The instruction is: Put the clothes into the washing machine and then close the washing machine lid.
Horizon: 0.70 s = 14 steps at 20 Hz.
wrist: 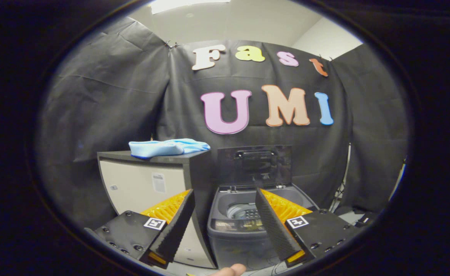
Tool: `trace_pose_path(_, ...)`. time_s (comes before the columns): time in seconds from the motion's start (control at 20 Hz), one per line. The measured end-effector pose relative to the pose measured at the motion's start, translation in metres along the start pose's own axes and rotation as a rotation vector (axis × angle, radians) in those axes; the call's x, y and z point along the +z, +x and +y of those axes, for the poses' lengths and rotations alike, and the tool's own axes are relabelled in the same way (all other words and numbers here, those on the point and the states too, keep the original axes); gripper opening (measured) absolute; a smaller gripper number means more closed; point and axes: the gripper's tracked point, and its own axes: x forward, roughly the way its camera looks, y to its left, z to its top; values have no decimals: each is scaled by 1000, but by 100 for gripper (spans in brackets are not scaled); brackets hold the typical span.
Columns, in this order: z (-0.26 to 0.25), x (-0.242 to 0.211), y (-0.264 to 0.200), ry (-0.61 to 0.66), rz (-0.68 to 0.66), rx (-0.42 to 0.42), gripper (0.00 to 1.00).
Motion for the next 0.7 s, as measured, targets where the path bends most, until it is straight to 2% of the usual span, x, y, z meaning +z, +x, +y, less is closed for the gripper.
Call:
trace_pose_path(0.4,96,90,87,15,-87,125,98)
trace_pose_path(0.55,127,100,124,26,-42,139,99)
trace_pose_path(0.7,160,88,157,-11,57,168,99)
